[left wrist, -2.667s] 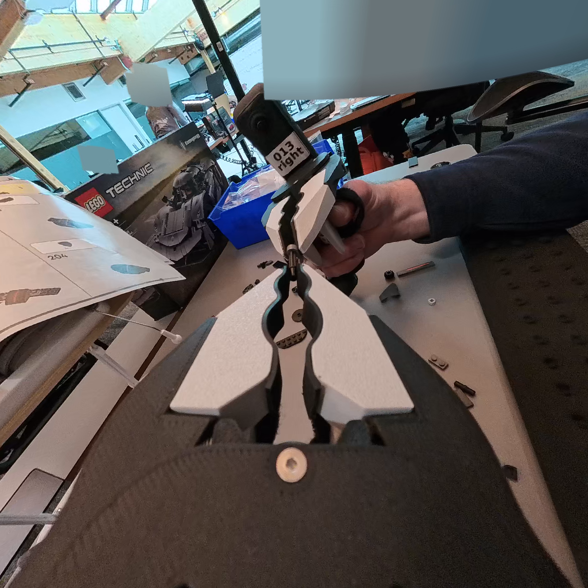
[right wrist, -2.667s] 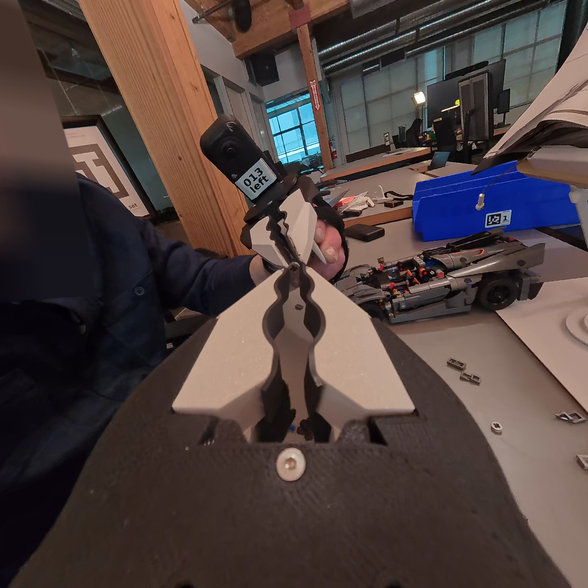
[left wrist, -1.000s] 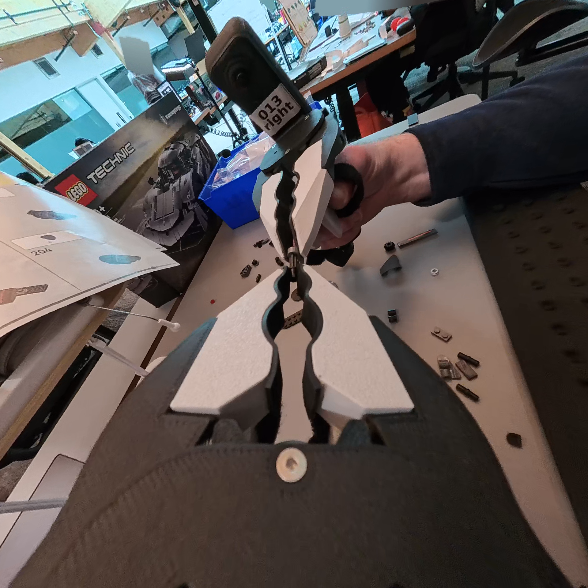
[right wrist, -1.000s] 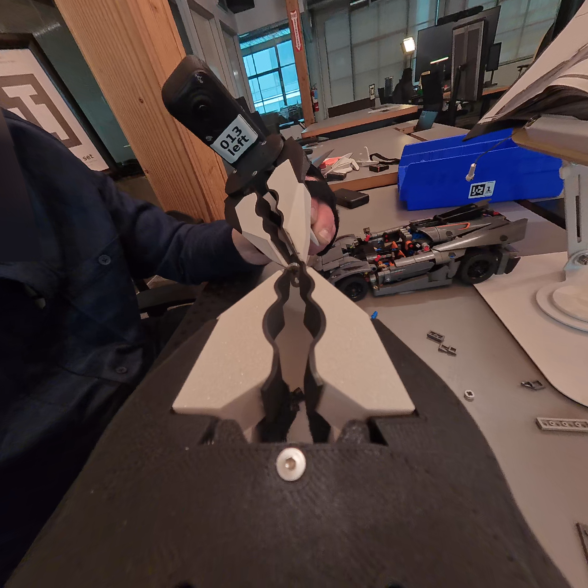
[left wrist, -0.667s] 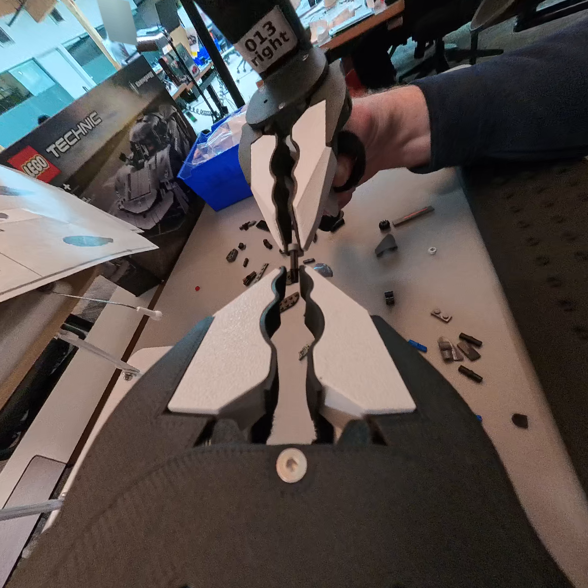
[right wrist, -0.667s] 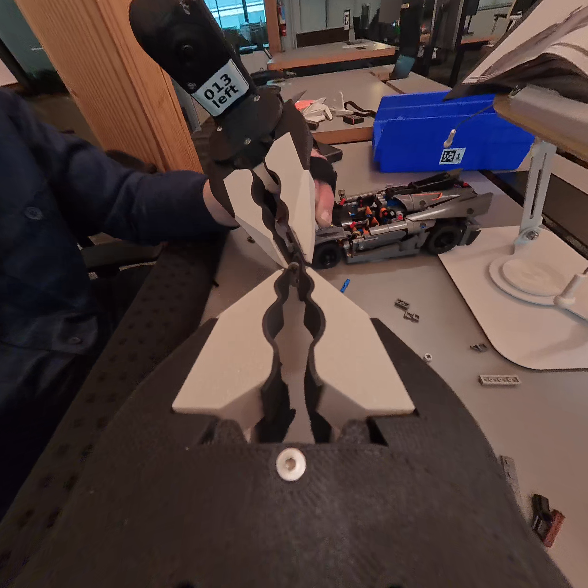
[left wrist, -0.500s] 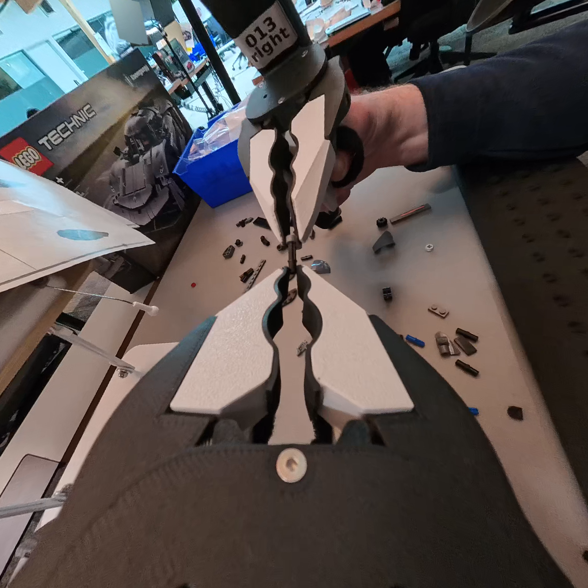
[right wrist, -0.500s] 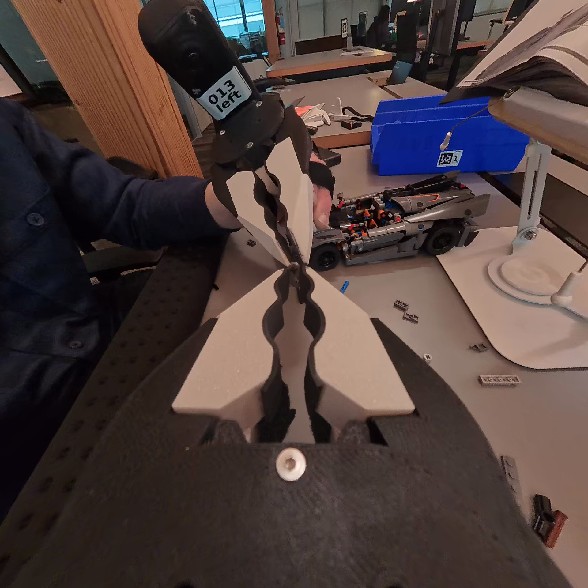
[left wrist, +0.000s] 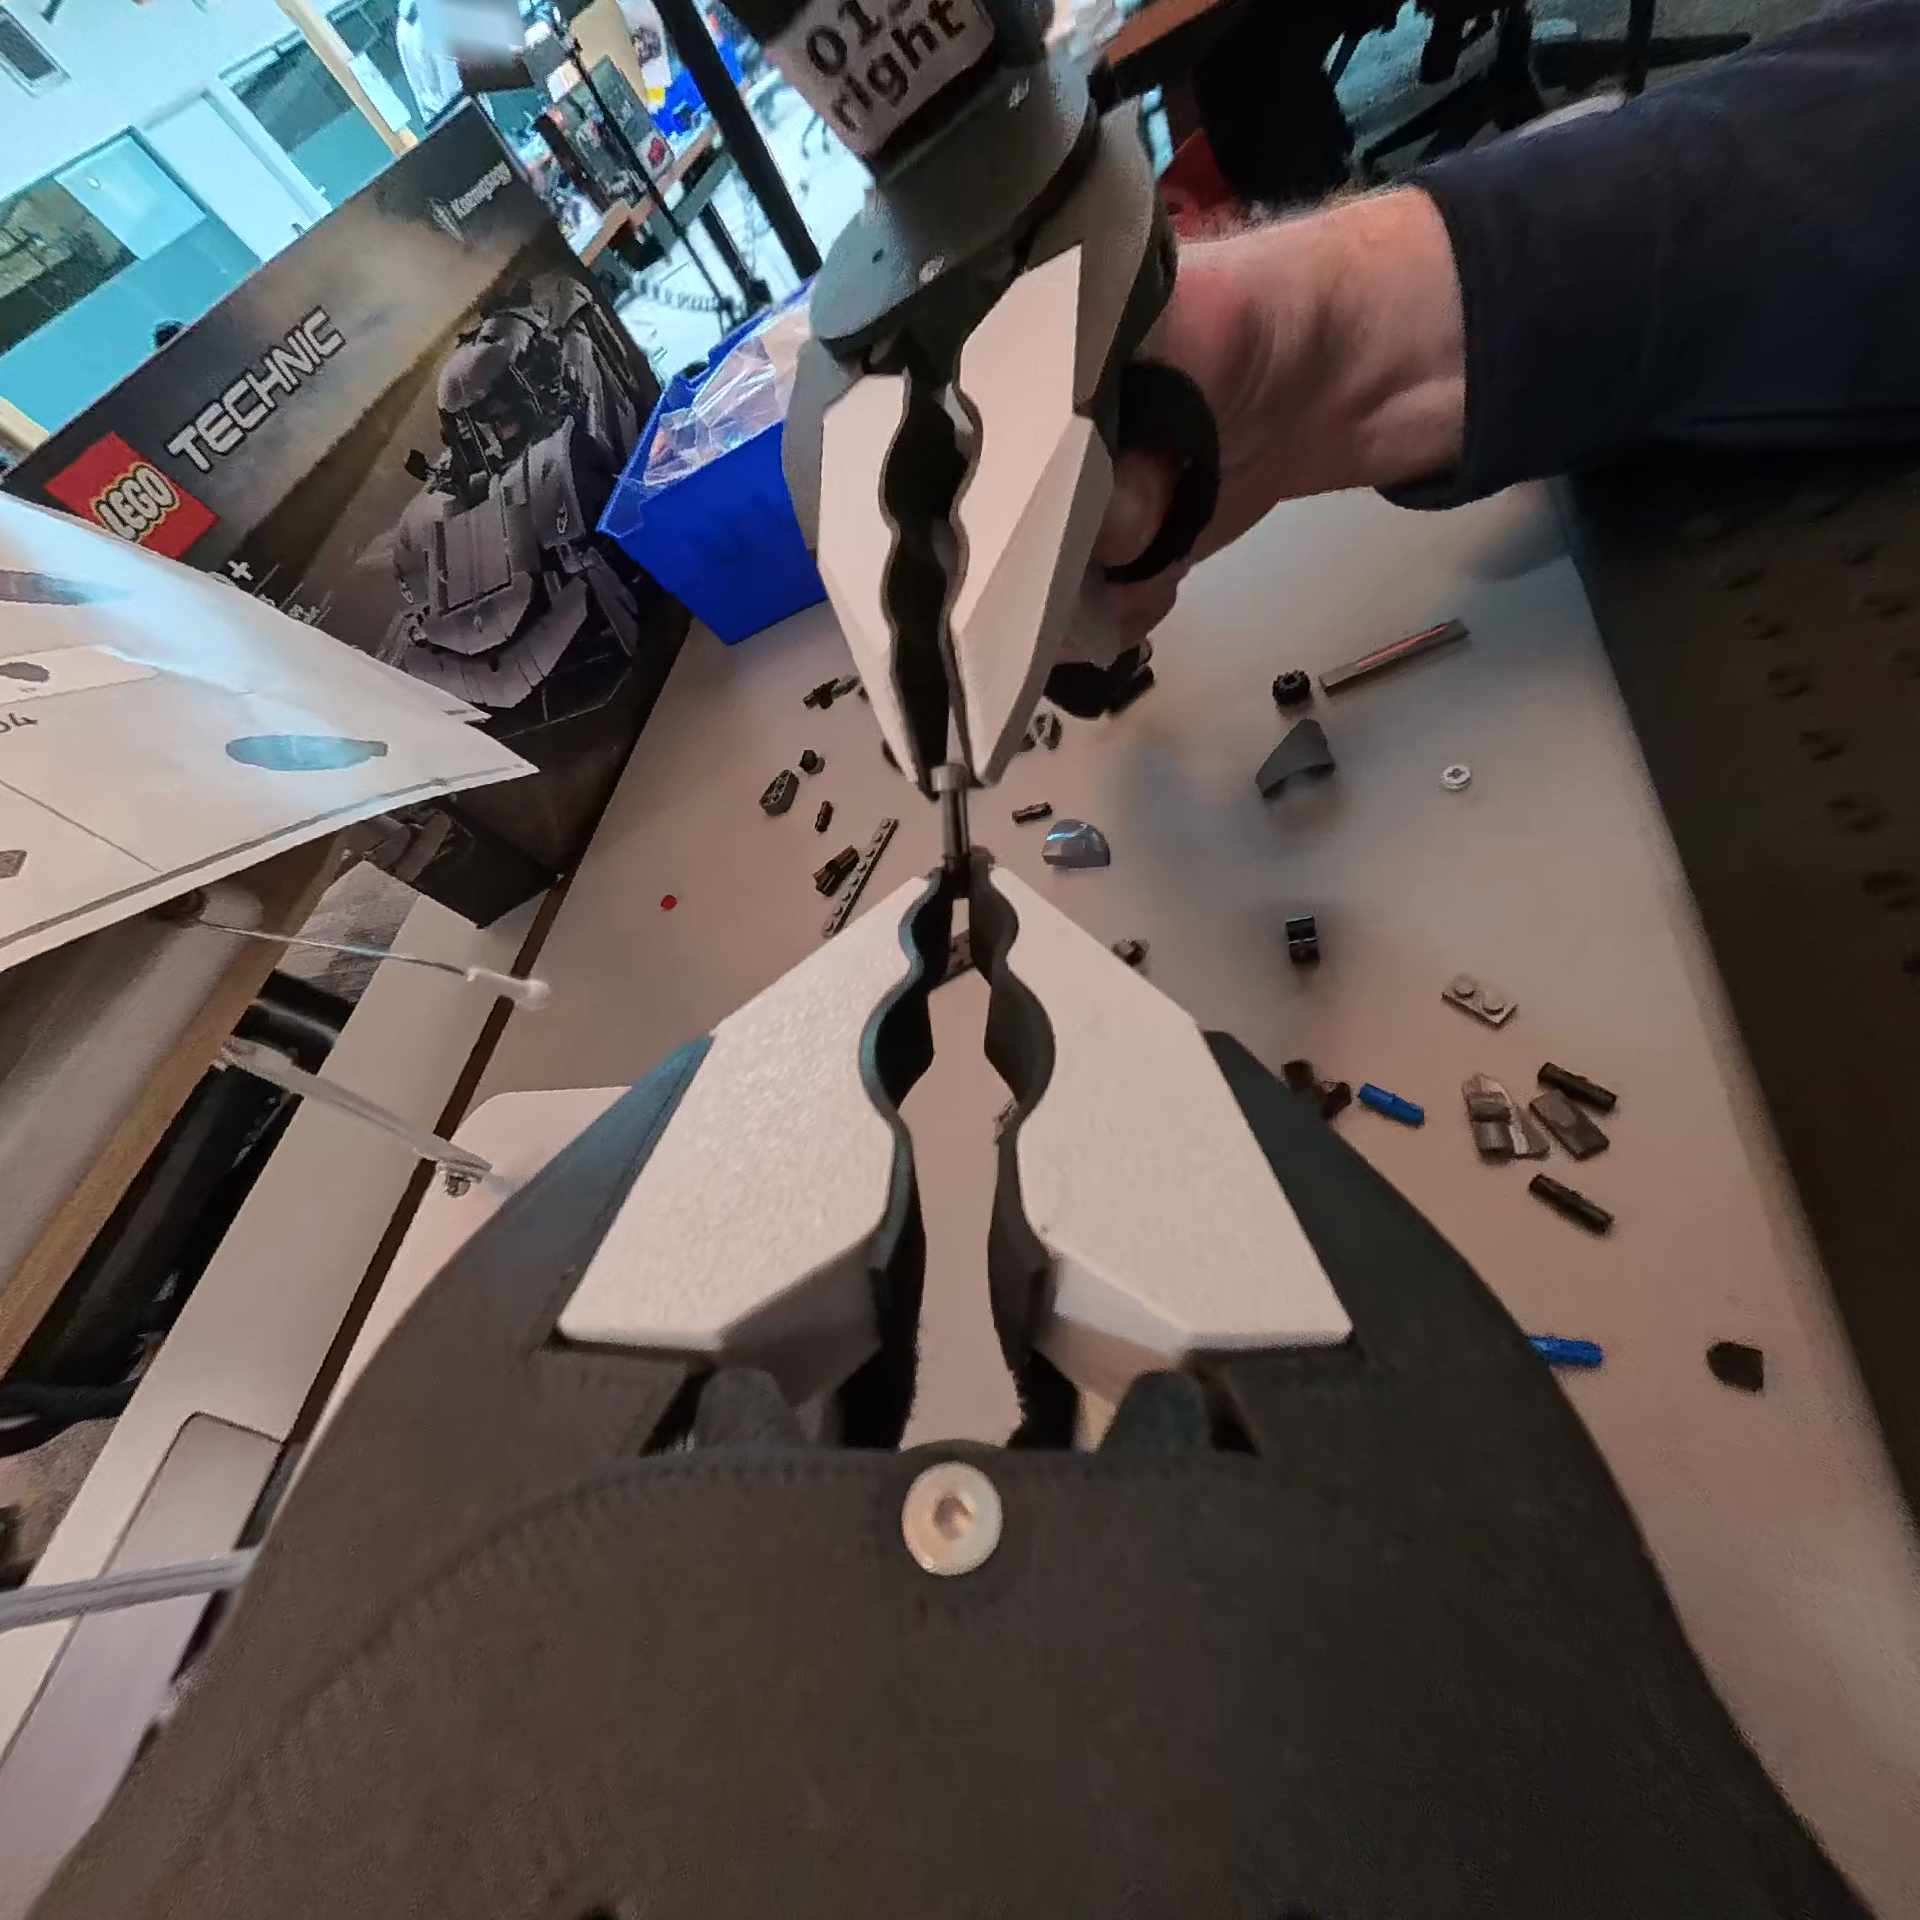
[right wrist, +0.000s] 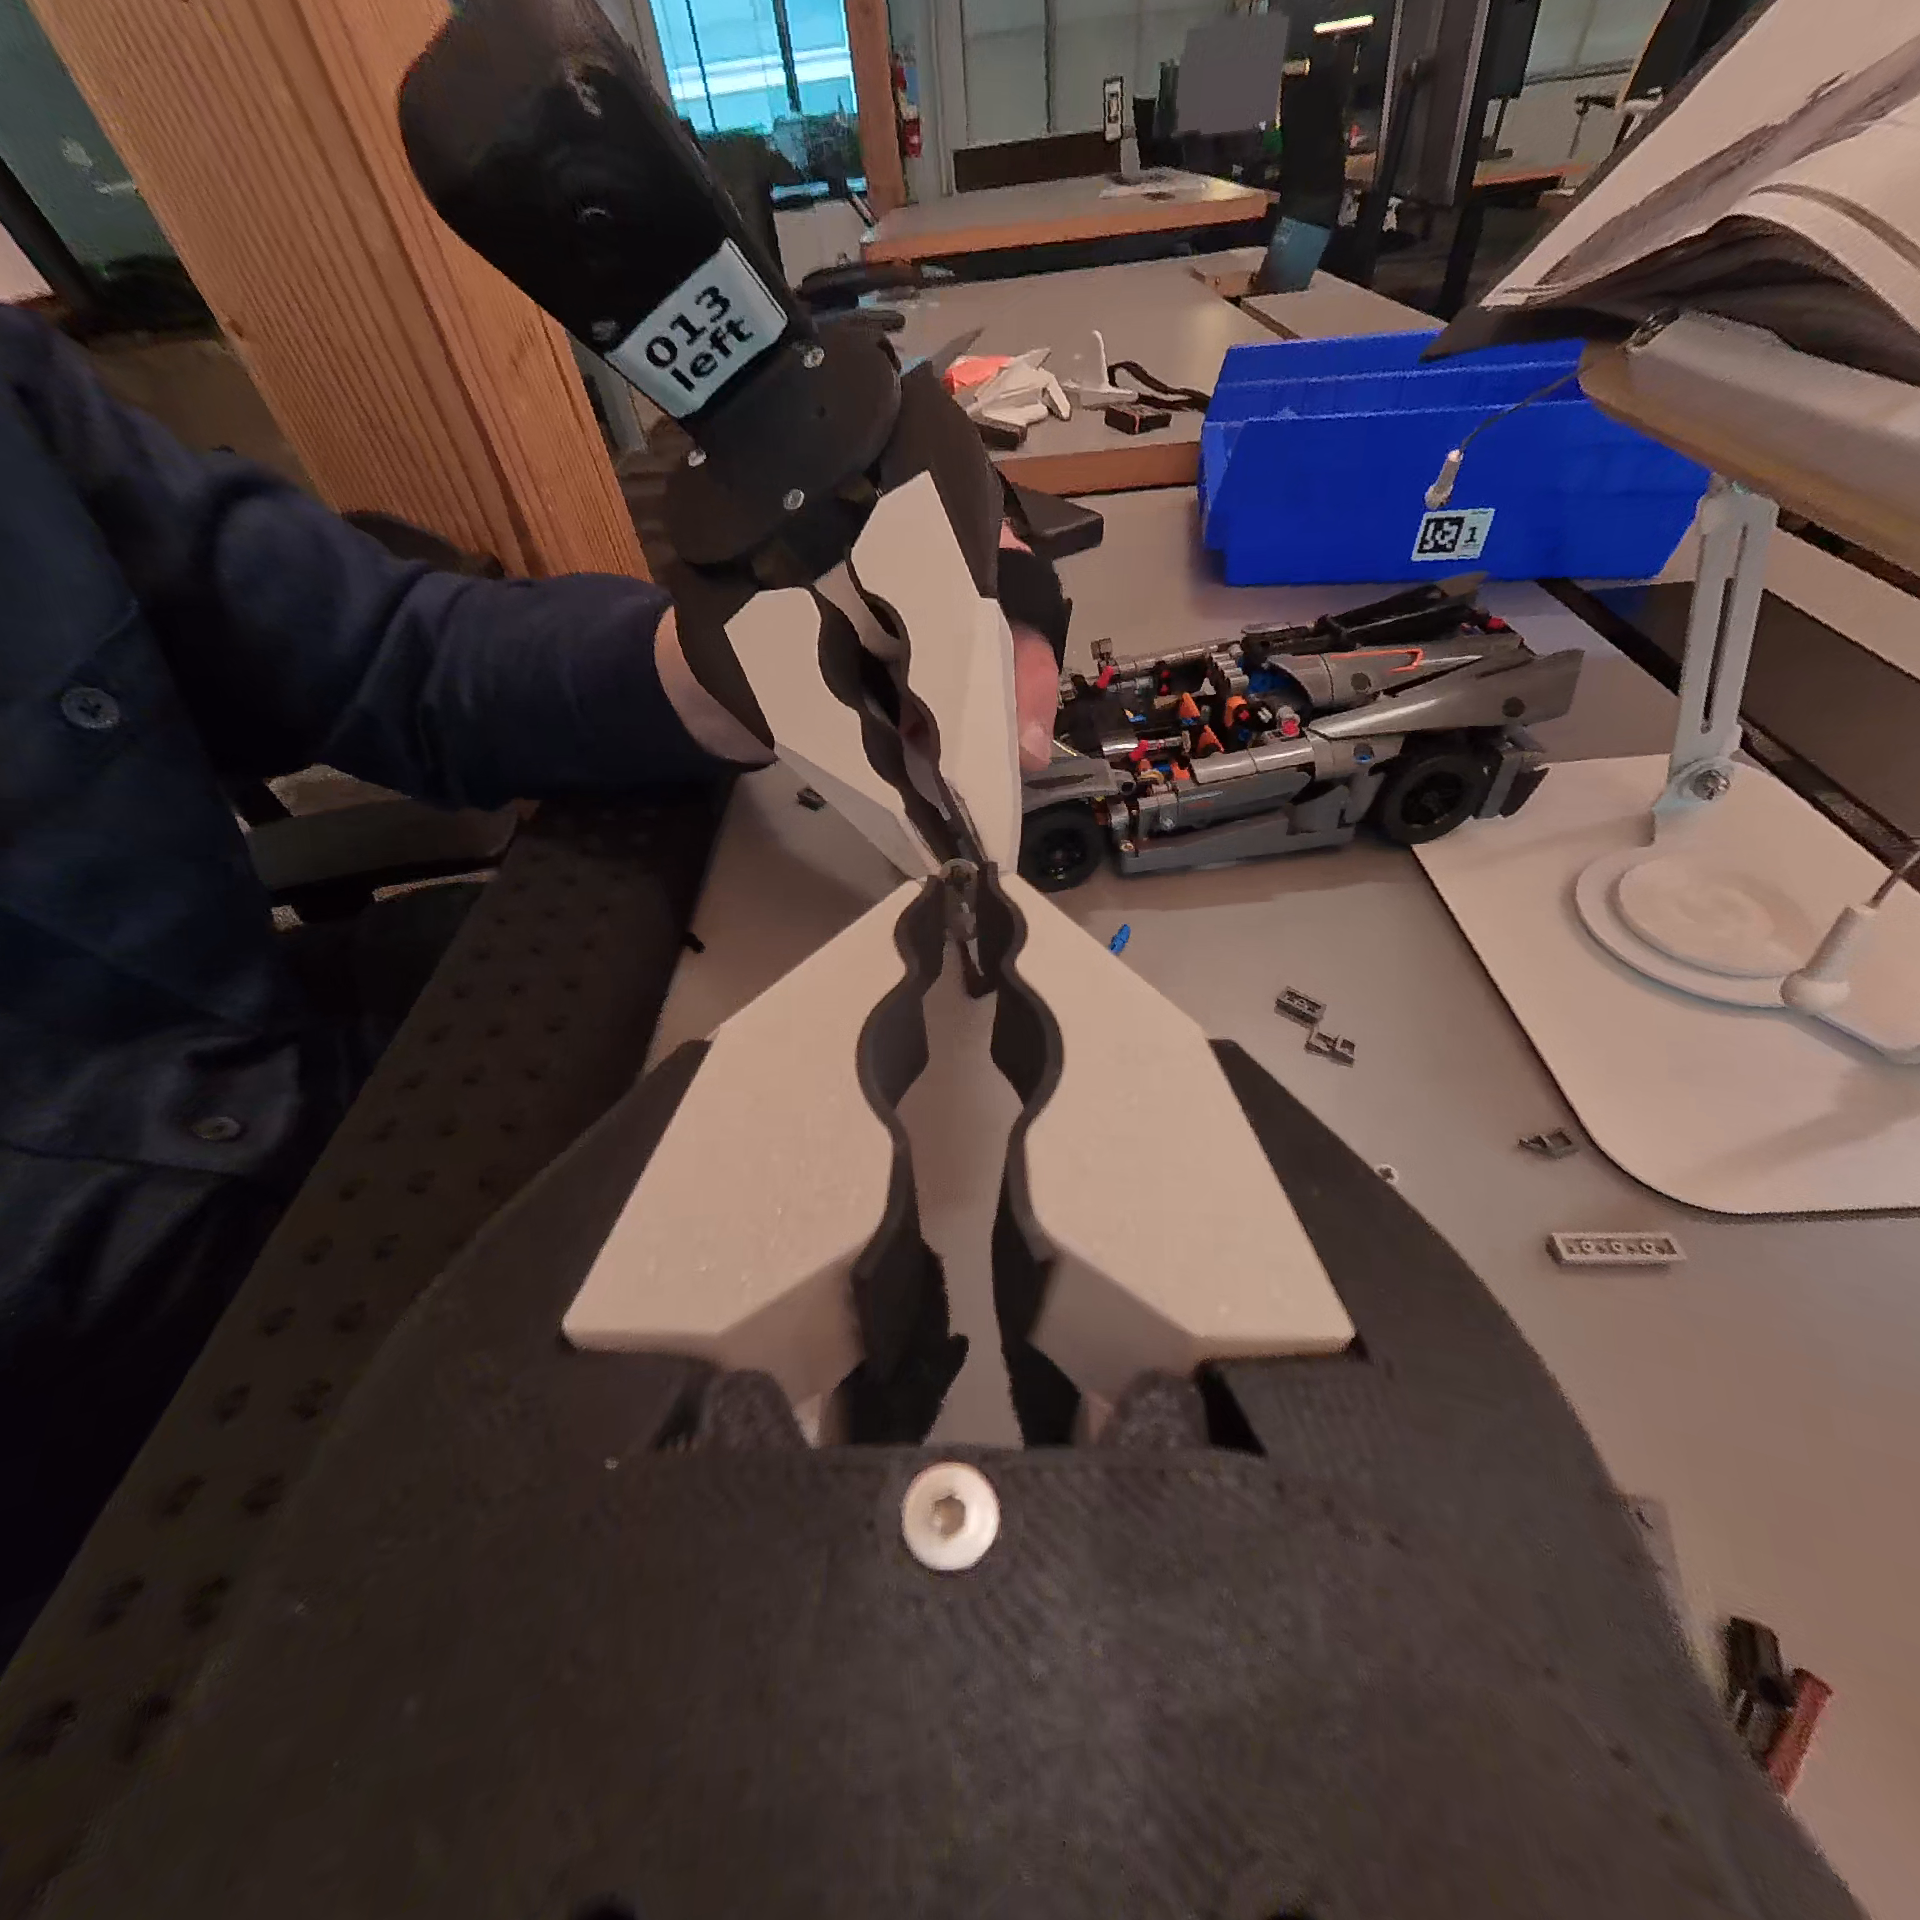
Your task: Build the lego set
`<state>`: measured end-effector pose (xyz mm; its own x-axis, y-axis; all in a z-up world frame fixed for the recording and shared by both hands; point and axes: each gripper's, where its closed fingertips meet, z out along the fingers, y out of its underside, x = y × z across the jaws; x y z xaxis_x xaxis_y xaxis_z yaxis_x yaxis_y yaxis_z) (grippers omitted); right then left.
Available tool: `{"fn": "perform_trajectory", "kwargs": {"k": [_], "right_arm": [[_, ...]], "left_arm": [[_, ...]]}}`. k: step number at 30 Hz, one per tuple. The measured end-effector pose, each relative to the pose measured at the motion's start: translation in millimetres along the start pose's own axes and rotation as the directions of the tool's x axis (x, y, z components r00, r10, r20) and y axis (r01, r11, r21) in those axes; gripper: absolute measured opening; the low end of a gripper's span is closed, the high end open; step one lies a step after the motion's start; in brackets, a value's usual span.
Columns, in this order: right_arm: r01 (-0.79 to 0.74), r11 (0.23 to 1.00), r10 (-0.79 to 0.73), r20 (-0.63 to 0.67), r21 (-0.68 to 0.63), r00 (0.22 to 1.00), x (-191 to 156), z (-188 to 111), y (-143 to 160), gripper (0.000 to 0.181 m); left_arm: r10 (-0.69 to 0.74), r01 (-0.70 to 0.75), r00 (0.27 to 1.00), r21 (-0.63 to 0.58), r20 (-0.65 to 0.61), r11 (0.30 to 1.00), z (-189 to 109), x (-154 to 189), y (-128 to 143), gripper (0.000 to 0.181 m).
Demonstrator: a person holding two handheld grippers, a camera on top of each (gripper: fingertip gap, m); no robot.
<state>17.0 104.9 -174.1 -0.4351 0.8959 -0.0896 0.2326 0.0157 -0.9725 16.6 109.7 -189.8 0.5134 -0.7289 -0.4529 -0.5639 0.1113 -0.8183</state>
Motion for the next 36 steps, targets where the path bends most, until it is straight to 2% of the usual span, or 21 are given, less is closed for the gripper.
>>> {"fn": "perform_trajectory", "kwargs": {"k": [4,7,10,21,25,30,36], "right_arm": [[0.012,0.999,-0.012,0.01,-0.047,1.0,-3.6,7.9,5.5,0.004],[0.025,0.995,-0.027,-0.015,-0.096,1.0,-1.3,8.2,11.9,0.004],[0.037,0.984,-0.046,-0.05,-0.172,0.998,4.5,7.5,24.5,0.004],[0.026,0.929,-0.073,-0.115,-0.37,0.991,20.0,8.0,68.1,0.004],[0.035,0.918,-0.091,-0.124,-0.394,0.988,21.0,9.9,72.4,0.004],[0.021,0.889,-0.088,-0.126,-0.457,0.988,24.2,11.3,89.2,0.003],[0.023,0.867,-0.101,-0.13,-0.498,0.986,25.7,9.6,95.6,0.003]], "left_arm": [[0.036,-0.035,0.999,-0.062,0.004,0.997,10.4,5.5,9.7,0.001],[0.004,-0.005,1.0,-0.064,-0.016,0.998,14.6,7.1,14.8,0.001],[0.023,-0.025,0.999,-0.117,-0.023,0.993,20.1,9.5,26.1,0.001],[-0.066,0.04,0.994,-0.267,-0.088,0.963,37.9,22.5,62.4,0.001],[-0.107,0.076,0.99,-0.28,-0.095,0.957,41.2,24.3,67.2,0.001],[-0.068,0.027,0.992,-0.35,-0.106,0.936,47.4,30.4,80.6,0.001],[-0.07,0.022,0.991,-0.38,-0.113,0.925,50.3,33.1,84.6,0.001]]}}
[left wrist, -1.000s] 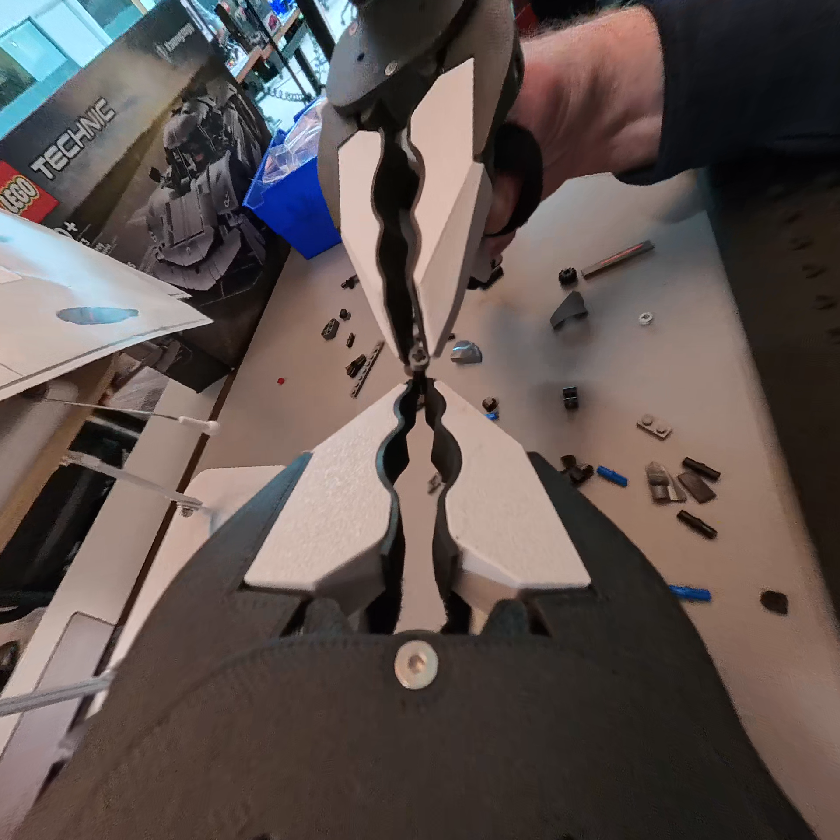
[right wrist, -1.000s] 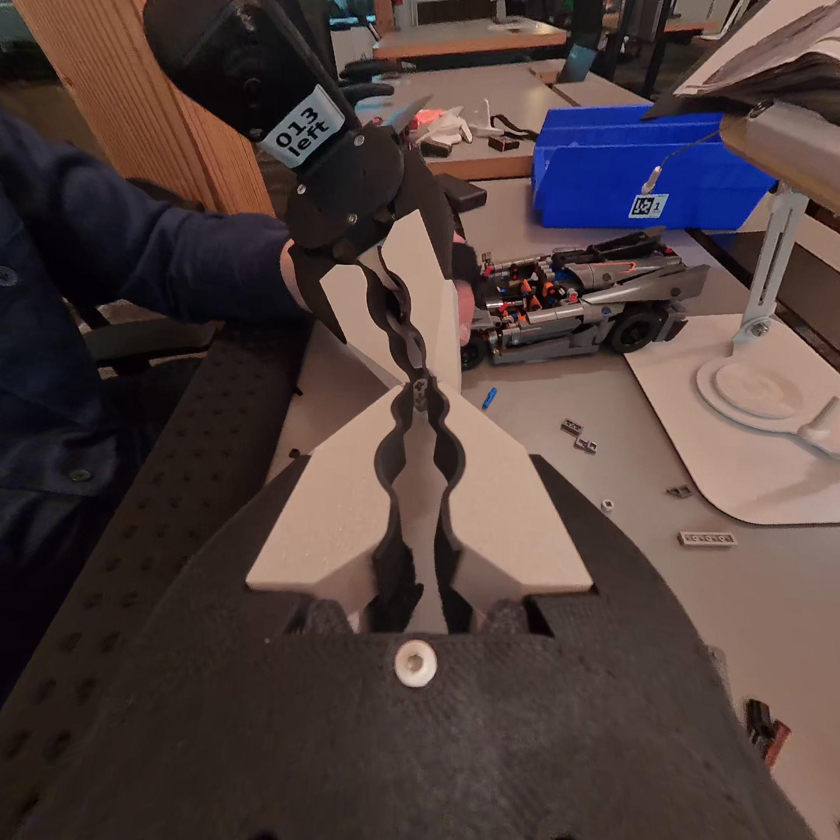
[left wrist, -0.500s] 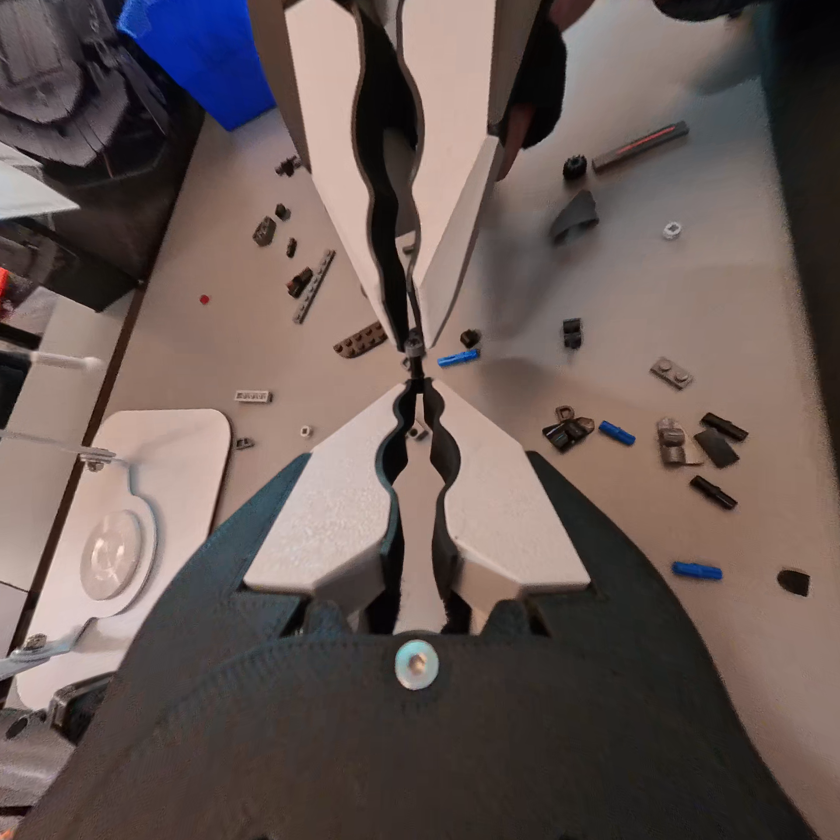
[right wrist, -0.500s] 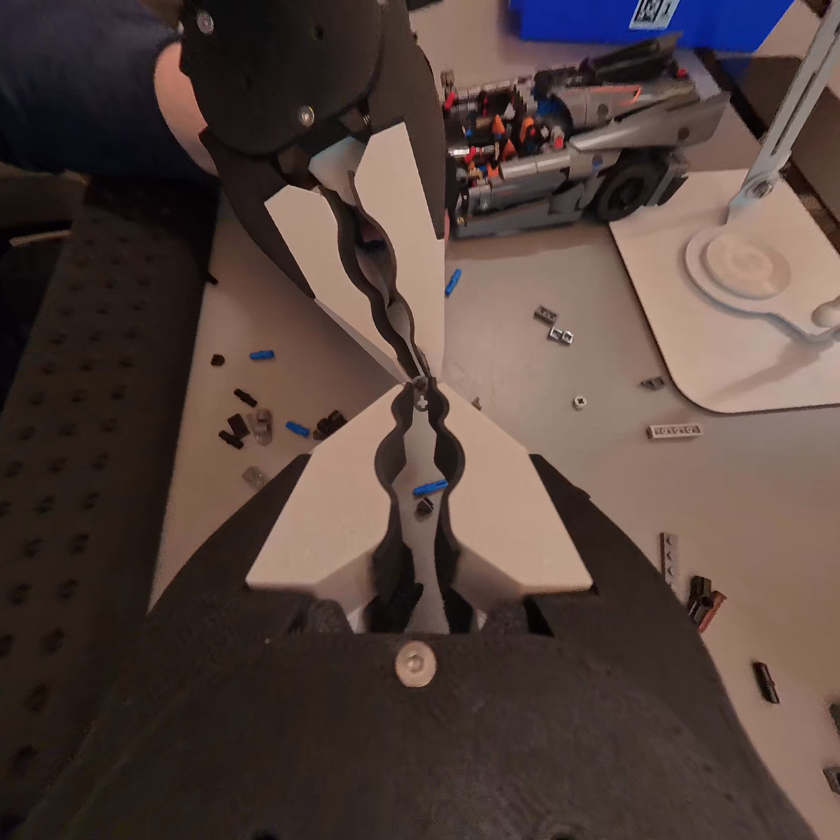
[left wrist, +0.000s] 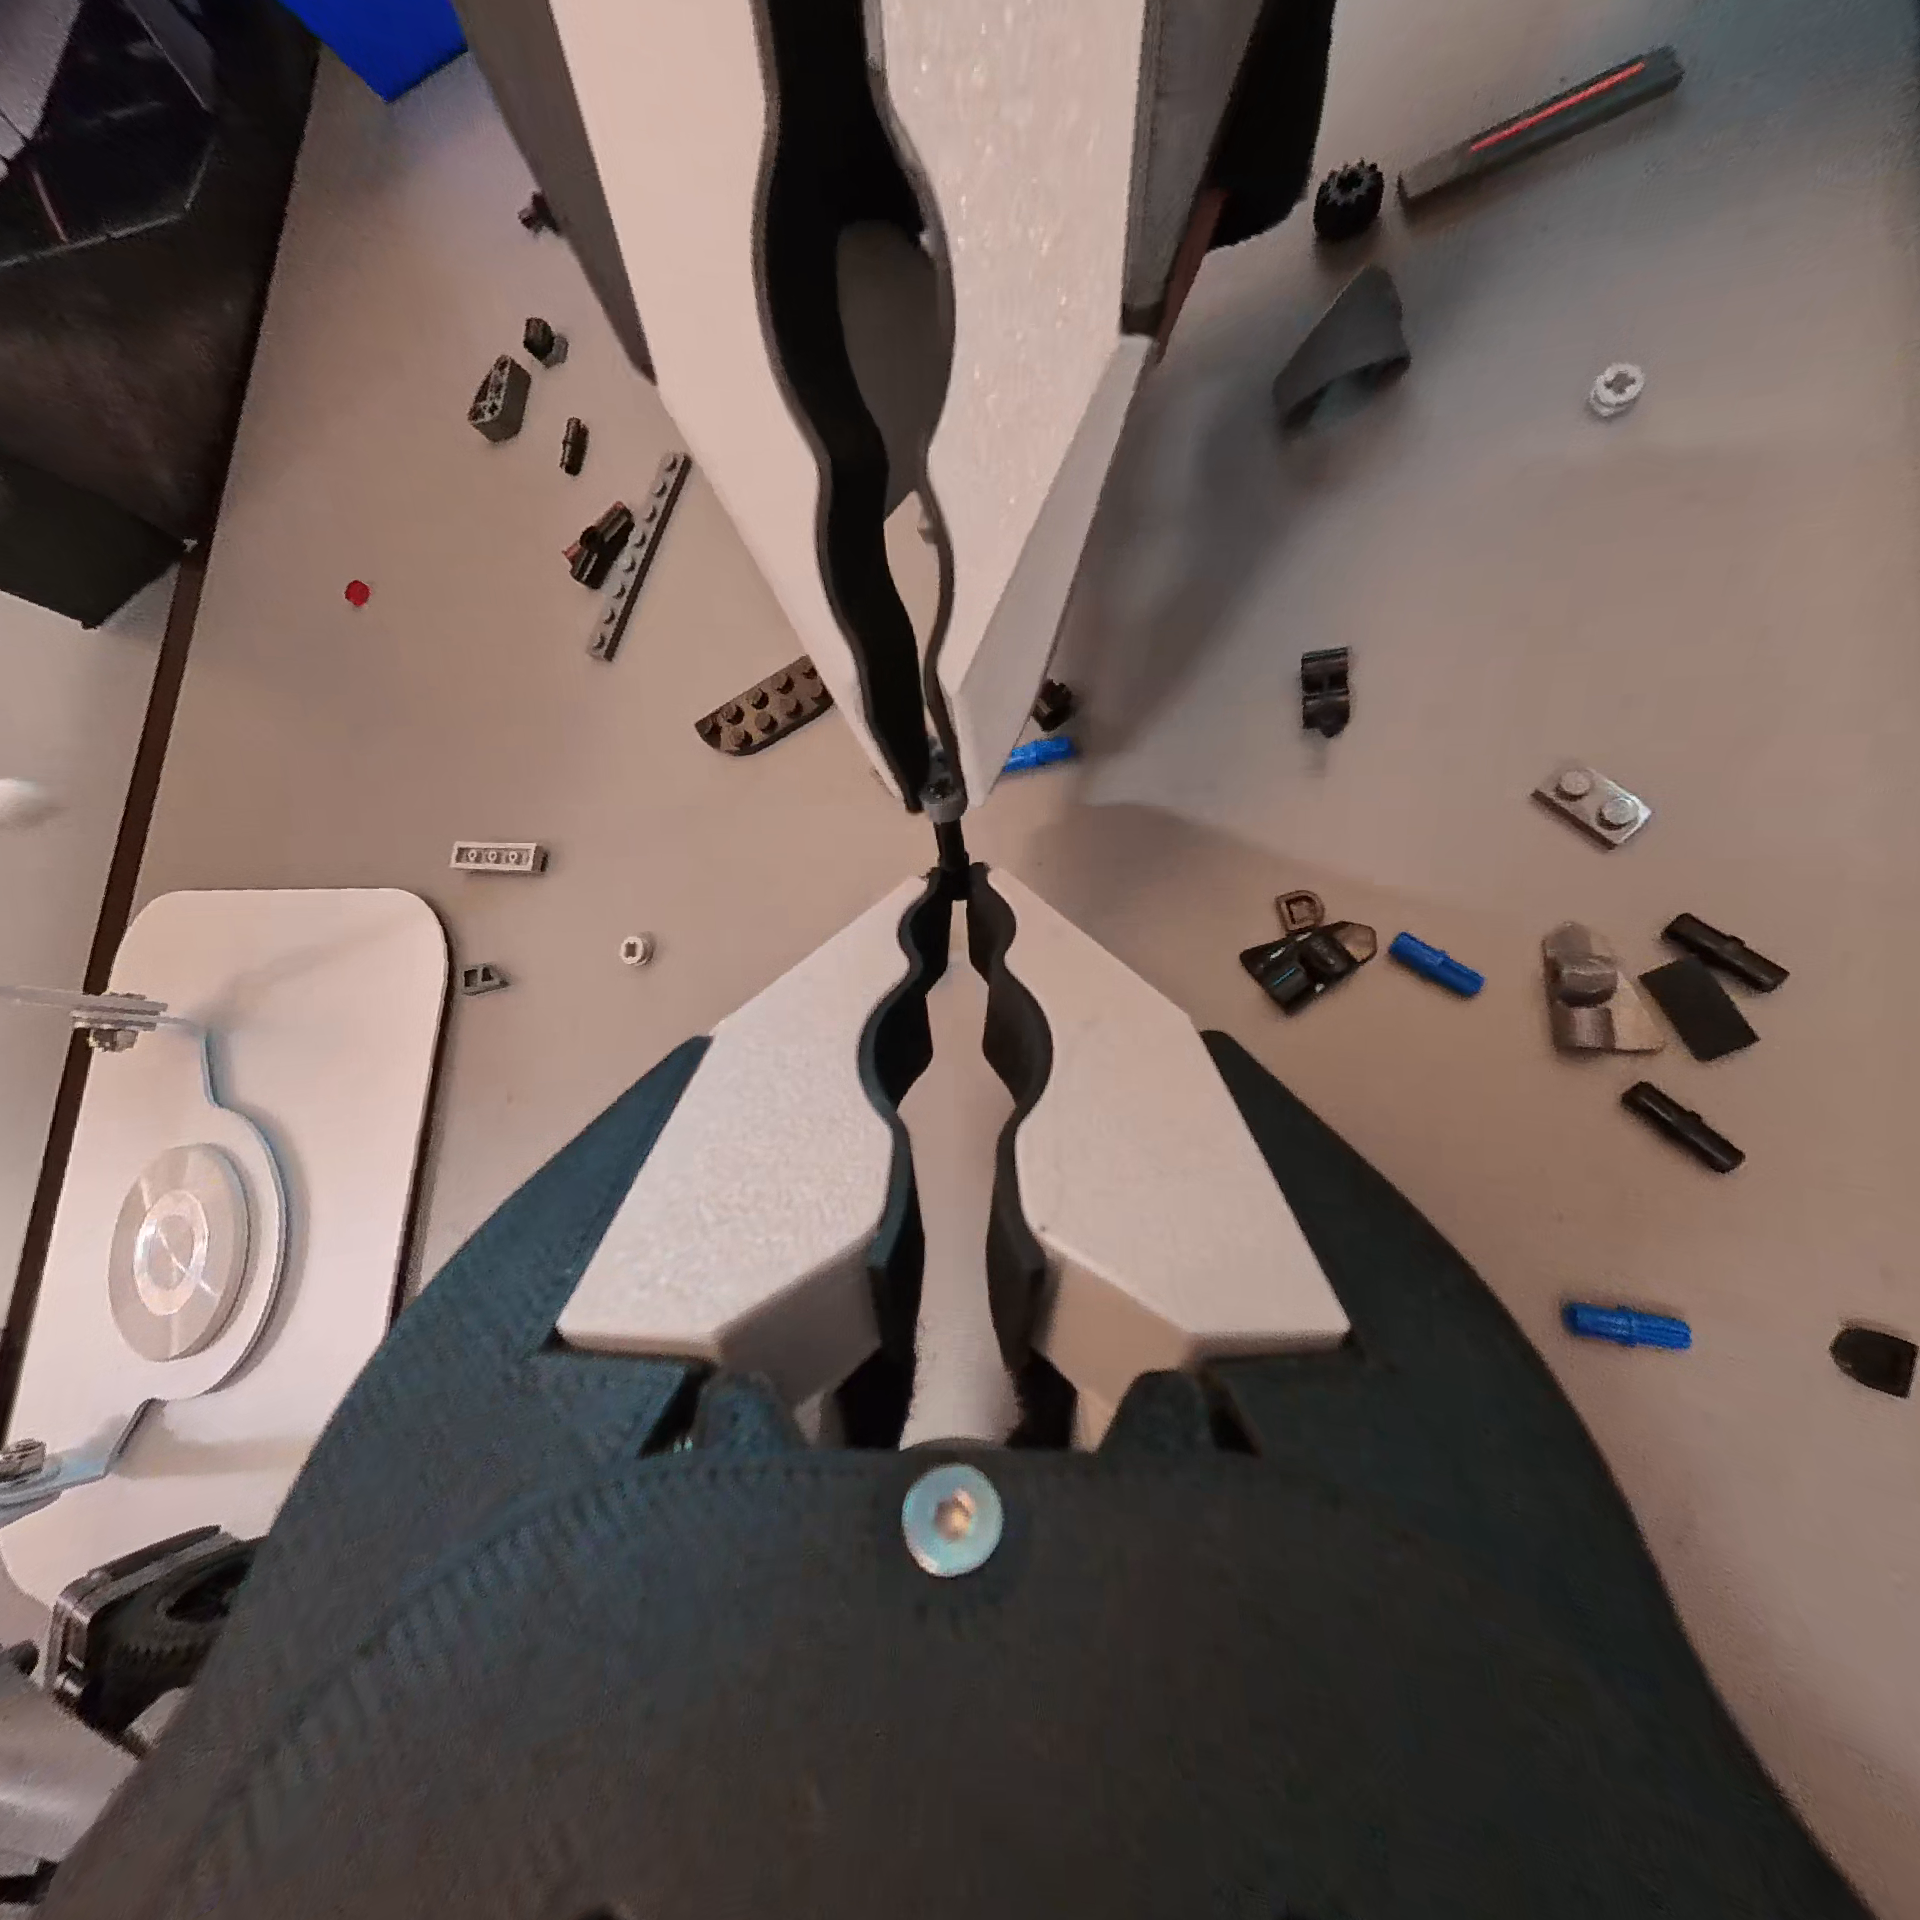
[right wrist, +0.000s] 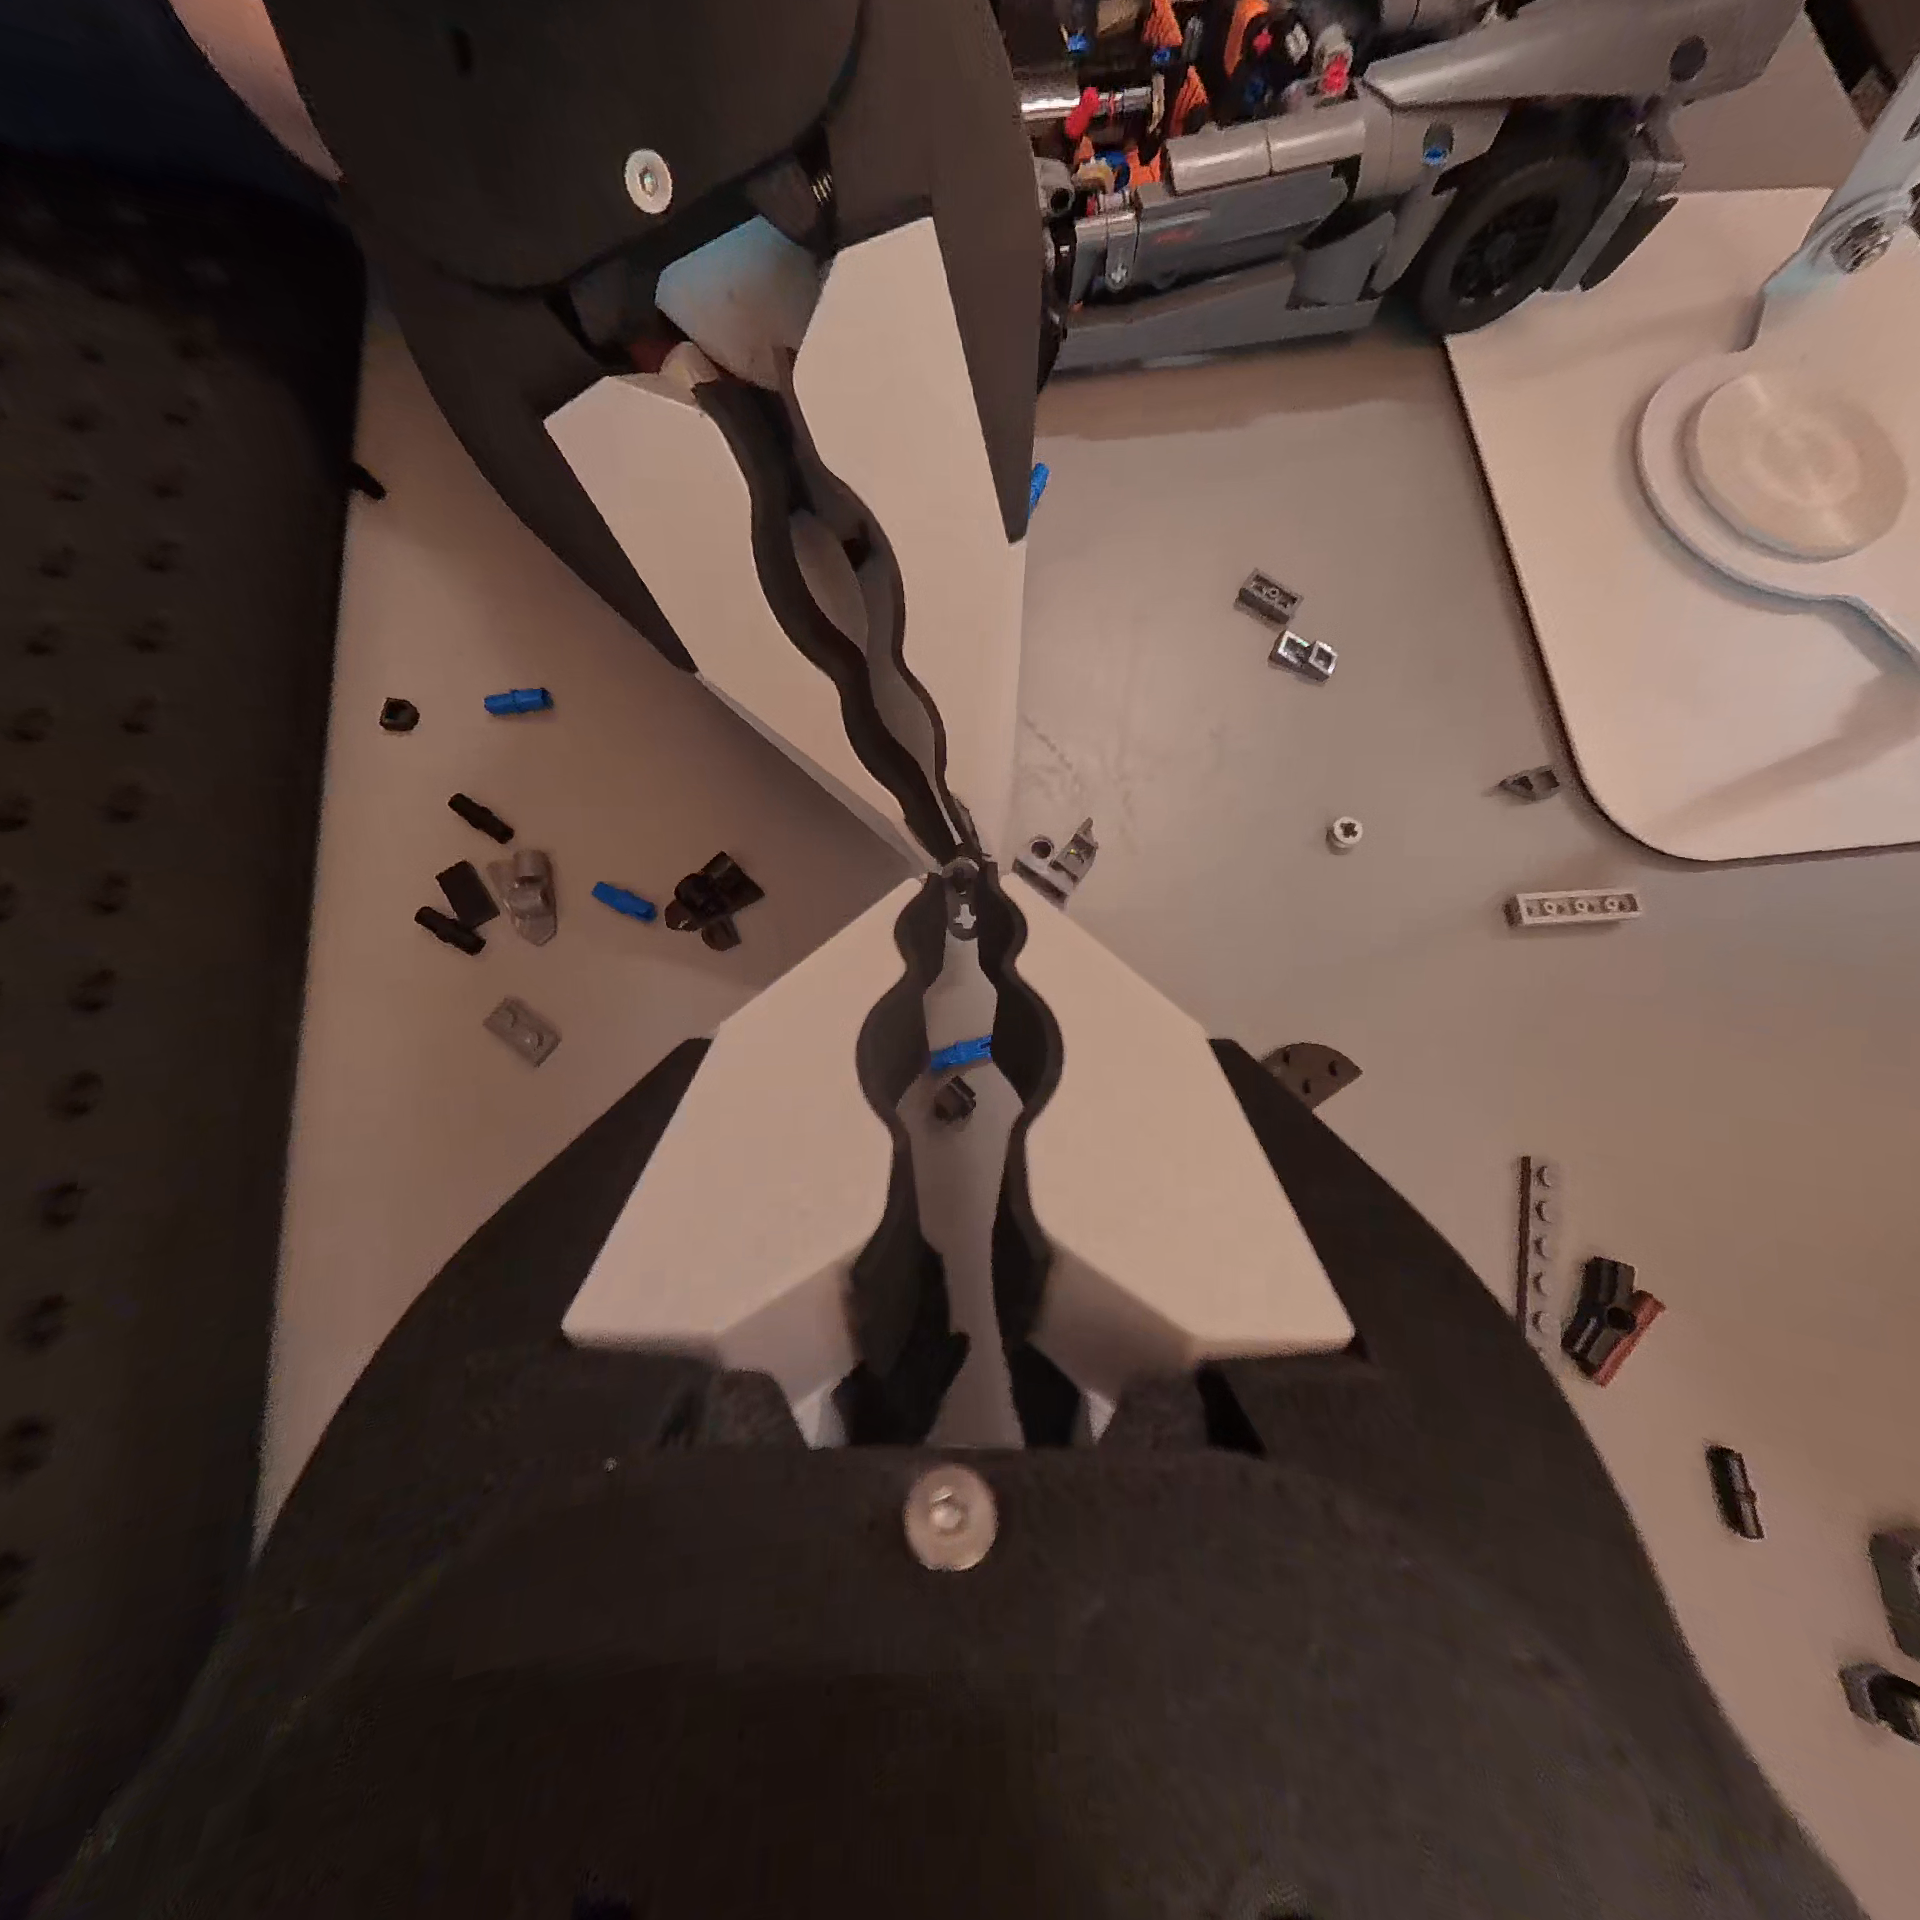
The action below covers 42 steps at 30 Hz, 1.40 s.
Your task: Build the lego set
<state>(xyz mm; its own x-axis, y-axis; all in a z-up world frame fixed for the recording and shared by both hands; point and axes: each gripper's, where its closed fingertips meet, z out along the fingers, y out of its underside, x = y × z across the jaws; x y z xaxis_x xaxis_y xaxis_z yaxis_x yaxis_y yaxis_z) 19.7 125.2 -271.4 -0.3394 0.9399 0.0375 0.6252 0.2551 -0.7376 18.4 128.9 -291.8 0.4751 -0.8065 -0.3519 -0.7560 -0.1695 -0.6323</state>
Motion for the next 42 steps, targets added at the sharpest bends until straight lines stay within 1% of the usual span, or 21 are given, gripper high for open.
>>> {"fn": "perform_trajectory", "kwargs": {"k": [5,9,14,16,19,22,28,33,35,37,42], "right_arm": [[-0.002,1.0,0.002,-0.005,0.007,1.0,1.4,0.9,-1.2,0.003],[0.015,0.999,-0.015,-0.014,-0.036,1.0,1.2,5.1,4.8,0.003],[0.019,0.999,-0.02,-0.024,-0.034,1.0,3.2,7.5,4.4,0.003],[0.022,0.999,-0.023,-0.022,-0.04,0.999,3.3,9.8,5.4,0.003],[0.023,0.999,-0.024,-0.03,-0.034,0.999,3.9,9.5,3.9,0.003],[0.021,0.998,-0.023,-0.023,-0.051,0.999,4.0,11.9,7.4,0.003],[0.03,0.998,-0.032,-0.032,-0.052,0.999,3.9,13.7,7.0,0.003],[0.03,0.995,-0.033,-0.034,-0.092,0.999,5.4,18.0,13.8,0.003],[0.035,0.993,-0.042,-0.052,-0.116,0.998,8.8,15.0,17.0,0.003],[0.044,0.99,-0.056,-0.082,-0.133,0.995,12.7,11.5,18.0,0.003],[0.057,0.992,-0.065,-0.067,-0.114,0.996,8.8,4.1,12.9,0.004]], "left_arm": [[0.002,-0.002,1.0,-0.011,0.019,1.0,0.8,-1.7,0.4,0.001],[0.029,-0.027,0.999,-0.05,0.028,0.998,4.8,0.2,4.9,0.001],[0.01,-0.008,0.999,-0.062,0.035,0.998,5.1,-1.4,6.4,0.0],[0.024,-0.021,0.999,-0.077,0.041,0.997,7.2,-1.4,8.4,0.001],[0.014,-0.011,0.999,-0.07,0.044,0.998,6.3,-2.9,7.9,0.001],[0.033,-0.028,0.998,-0.093,0.044,0.995,9.3,-1.4,10.6,0.001],[0.04,-0.035,0.998,-0.102,0.051,0.994,10.2,-1.8,12.2,0.0],[0.048,-0.043,0.998,-0.129,0.04,0.991,13.7,0.2,16.5,0.0],[0.047,-0.041,0.998,-0.115,0.043,0.993,13.1,-0.9,13.9,0.001],[0.008,-0.005,0.999,-0.092,0.031,0.996,11.0,-3.1,10.6,0.001],[0.01,-0.009,1.0,-0.059,0.019,0.998,8.9,-2.3,4.0,0.002]]}}
